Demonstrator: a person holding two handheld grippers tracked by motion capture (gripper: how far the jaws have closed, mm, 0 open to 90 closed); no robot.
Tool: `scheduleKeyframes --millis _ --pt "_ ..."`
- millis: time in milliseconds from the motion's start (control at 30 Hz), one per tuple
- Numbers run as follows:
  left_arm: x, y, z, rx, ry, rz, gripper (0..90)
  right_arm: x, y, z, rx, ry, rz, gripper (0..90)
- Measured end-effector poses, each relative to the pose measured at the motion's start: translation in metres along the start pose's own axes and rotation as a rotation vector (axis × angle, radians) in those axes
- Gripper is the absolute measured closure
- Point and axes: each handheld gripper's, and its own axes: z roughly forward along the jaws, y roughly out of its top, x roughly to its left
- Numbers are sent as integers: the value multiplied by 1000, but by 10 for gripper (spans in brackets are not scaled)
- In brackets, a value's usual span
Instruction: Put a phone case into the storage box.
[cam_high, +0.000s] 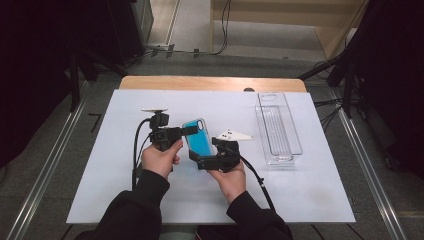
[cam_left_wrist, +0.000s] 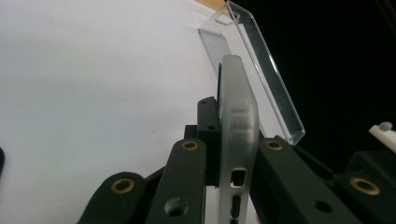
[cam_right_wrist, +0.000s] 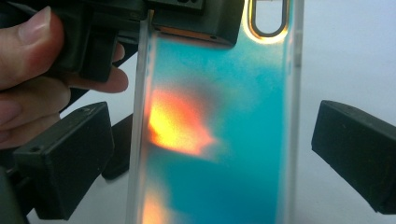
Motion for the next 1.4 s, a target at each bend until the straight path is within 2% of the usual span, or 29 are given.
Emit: scheduleKeyframes --millis 33,67,100,167,200,233,267,333,467,533,633,667,700,800,900,1000,1100,1200,1333,1400 --pt "-1 0 -1 -13 5 13 863 -1 3 -5 19 -2 -29 0" --pt "-1 0 -2 -22 8 21 863 -1 3 -5 19 -2 -29 0" --pt "-2 1 -3 -28 14 29 862 -2 6 -10 52 9 -48 0" --pt "-2 1 -5 -37 29 59 861 -4 7 -12 73 17 -60 0" --pt "-3 0 -5 -47 43 74 861 -5 8 -15 95 26 -70 0" --pt "-3 0 -6 -65 55 109 861 -7 10 -21 127 26 -86 0" --pt "-3 0 -6 -65 55 109 861 -7 10 -21 127 26 -86 0" --pt "-3 -1 -7 -87 68 142 861 -9 11 -28 136 34 -98 0" --pt "-4 -3 -8 -104 79 175 860 -13 13 -38 155 51 -101 0" --pt "-5 -5 -8 -113 86 210 860 -16 14 -42 160 79 -81 0" --pt "-9 -10 -8 -149 88 287 860 -20 13 -48 180 62 -126 0" --pt "-13 -13 -9 -178 88 335 860 -22 13 -49 184 66 -132 0" --pt "-13 -13 -9 -178 88 335 860 -23 12 -49 188 73 -135 0" --pt "-15 -17 -8 -185 88 382 860 -26 9 -50 181 76 -138 0" --pt "-15 -24 -8 -184 84 395 859 -29 4 -48 222 76 -156 0" --pt "-15 -28 -8 -205 62 406 860 -29 3 -48 224 71 -162 0" --pt "-16 -30 -11 -214 60 409 860 -28 2 -48 235 81 -158 0" --pt "-18 -32 -13 -224 65 413 859 -28 1 -48 213 65 -158 0" --pt "-20 -37 -14 -244 62 400 860 -24 2 -48 183 22 -165 0" --pt "-21 -39 -13 -245 60 406 859 -20 2 -46 179 50 -169 0"
